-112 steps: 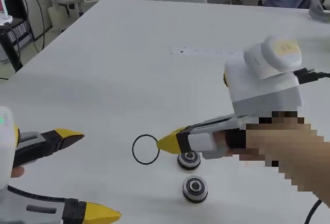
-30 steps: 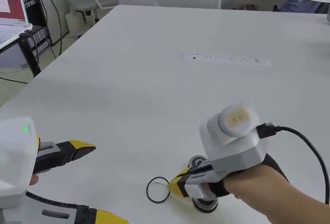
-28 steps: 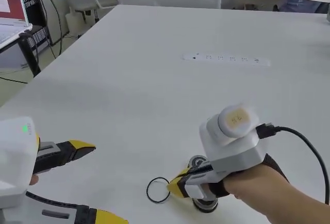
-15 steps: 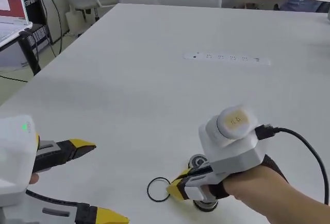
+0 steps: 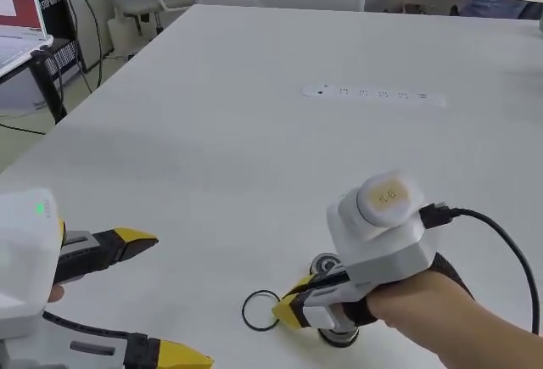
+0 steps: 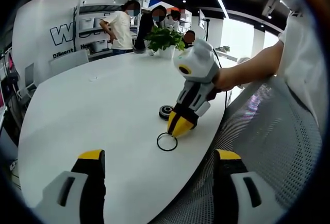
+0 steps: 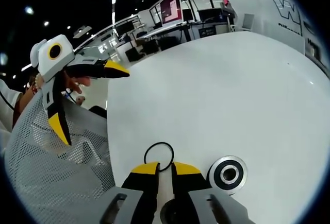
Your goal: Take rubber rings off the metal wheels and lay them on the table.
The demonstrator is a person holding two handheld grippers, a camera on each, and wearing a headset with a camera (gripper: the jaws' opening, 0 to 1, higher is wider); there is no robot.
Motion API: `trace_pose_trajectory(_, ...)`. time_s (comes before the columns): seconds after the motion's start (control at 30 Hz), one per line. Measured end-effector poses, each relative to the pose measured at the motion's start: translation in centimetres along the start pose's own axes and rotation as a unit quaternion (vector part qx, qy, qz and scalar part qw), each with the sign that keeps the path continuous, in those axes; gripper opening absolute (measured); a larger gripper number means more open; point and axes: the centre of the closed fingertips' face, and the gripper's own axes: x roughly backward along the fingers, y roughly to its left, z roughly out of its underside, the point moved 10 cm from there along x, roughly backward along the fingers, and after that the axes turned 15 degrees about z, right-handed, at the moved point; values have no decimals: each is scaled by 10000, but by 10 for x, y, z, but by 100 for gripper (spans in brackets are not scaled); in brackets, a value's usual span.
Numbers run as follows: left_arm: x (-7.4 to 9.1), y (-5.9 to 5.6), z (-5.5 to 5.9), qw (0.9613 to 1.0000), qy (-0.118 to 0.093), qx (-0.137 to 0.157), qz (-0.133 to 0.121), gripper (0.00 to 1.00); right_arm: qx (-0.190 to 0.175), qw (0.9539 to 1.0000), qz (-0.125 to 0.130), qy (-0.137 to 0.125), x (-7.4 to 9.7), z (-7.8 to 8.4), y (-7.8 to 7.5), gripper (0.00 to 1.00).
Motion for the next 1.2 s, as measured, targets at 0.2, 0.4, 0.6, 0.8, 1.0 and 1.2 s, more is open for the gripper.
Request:
trace_pose_trajectory(0.2,0,0,0,10000,6,5,-7,84,-49,10000,-6,-77,3,-4,0,7)
trace_pose_trajectory(0.4,0,0,0,10000,17,7,-6,84,-98,9999,7,-124,6,-6,-2,9)
trace_pose_trajectory(0.6,0,0,0,10000,24,4,-4,84,-264,9994,-62,-201,10,-9,-3,10)
trace_pose_trajectory(0.8,0,1,-1,10000,5,10,-21,84,-321,9990,-79,-310,15,-13,-3,12)
trace_pose_trajectory(1.0,0,1,-1,10000,-4,10,-26,84,-339,9984,-103,-433,21,-18,-2,14)
trace_pose_trajectory(1.2,0,1,-1,10000,-9,7,-25,84,-369,9977,-123,-558,26,-23,0,15)
